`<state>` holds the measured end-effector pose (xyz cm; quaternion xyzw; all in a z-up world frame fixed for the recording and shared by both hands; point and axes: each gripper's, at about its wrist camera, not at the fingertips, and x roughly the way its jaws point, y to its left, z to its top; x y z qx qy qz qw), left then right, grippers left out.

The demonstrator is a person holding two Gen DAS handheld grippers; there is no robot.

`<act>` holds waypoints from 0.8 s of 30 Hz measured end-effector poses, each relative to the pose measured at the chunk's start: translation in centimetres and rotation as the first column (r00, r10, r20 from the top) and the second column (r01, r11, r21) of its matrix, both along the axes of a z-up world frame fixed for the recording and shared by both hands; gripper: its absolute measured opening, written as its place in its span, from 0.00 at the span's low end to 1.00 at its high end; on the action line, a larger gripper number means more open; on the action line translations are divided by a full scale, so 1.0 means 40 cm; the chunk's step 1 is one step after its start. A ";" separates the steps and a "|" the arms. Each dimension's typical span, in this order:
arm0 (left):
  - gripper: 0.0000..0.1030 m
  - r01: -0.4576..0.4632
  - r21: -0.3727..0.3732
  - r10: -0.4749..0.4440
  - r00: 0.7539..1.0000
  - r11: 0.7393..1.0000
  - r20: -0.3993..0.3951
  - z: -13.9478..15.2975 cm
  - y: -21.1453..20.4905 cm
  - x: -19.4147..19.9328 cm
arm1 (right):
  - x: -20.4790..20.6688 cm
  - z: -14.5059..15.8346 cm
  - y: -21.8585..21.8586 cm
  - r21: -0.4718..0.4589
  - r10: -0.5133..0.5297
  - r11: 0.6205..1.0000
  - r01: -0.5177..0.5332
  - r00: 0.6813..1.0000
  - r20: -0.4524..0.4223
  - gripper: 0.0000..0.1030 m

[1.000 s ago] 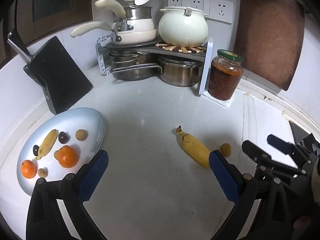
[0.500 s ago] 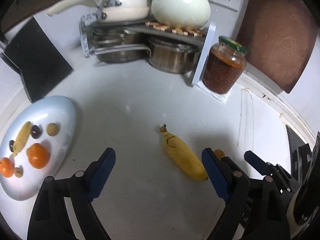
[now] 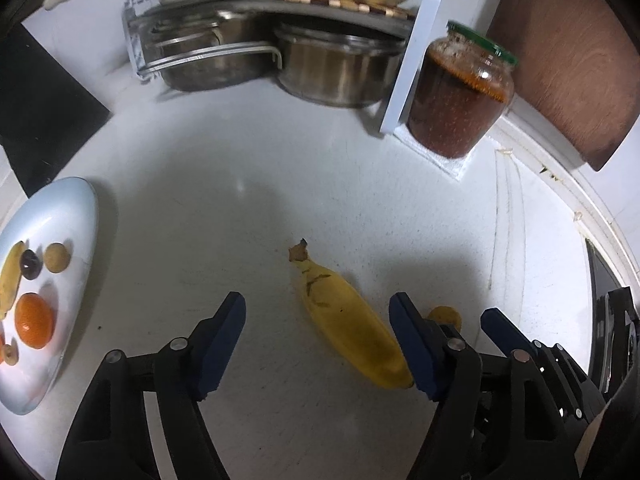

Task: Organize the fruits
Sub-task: 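Grasp the last yellow banana with the left gripper while the right gripper grasps the brown fruit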

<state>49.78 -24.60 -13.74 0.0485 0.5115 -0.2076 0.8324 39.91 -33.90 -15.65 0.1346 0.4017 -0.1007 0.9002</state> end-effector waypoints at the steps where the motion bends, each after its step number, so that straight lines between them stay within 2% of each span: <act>1: 0.68 0.002 0.000 -0.002 1.000 1.000 -0.005 -0.004 -0.003 0.002 | 0.001 -0.001 0.000 0.002 0.002 1.000 -0.002 1.000 0.000 0.43; 5: 0.64 0.010 0.004 -0.009 1.000 1.000 -0.030 -0.022 -0.016 0.012 | 0.011 -0.008 0.001 0.004 0.012 1.000 -0.012 1.000 -0.006 0.38; 8: 0.57 0.003 0.005 -0.003 0.999 1.000 -0.048 -0.033 -0.019 0.019 | 0.015 -0.016 -0.001 0.011 0.014 1.000 -0.014 1.000 -0.016 0.36; 11: 0.56 -0.001 -0.013 0.000 0.997 1.000 -0.071 -0.042 -0.020 0.024 | 0.018 -0.022 -0.009 0.022 0.010 1.000 -0.010 1.000 -0.020 0.32; 13: 0.52 0.003 -0.020 -0.005 0.997 1.000 -0.075 -0.042 -0.021 0.024 | 0.020 -0.024 -0.011 0.026 0.015 1.000 -0.014 1.000 -0.023 0.27; 16: 0.44 0.019 -0.041 -0.023 0.996 0.999 -0.088 -0.042 -0.025 0.025 | 0.020 -0.026 -0.017 0.028 0.014 1.000 -0.014 1.000 -0.020 0.27; 24: 0.42 0.067 -0.003 -0.067 0.997 0.998 -0.039 -0.031 -0.046 0.009 | -0.006 -0.013 -0.047 0.004 -0.043 0.999 0.043 0.999 -0.016 0.27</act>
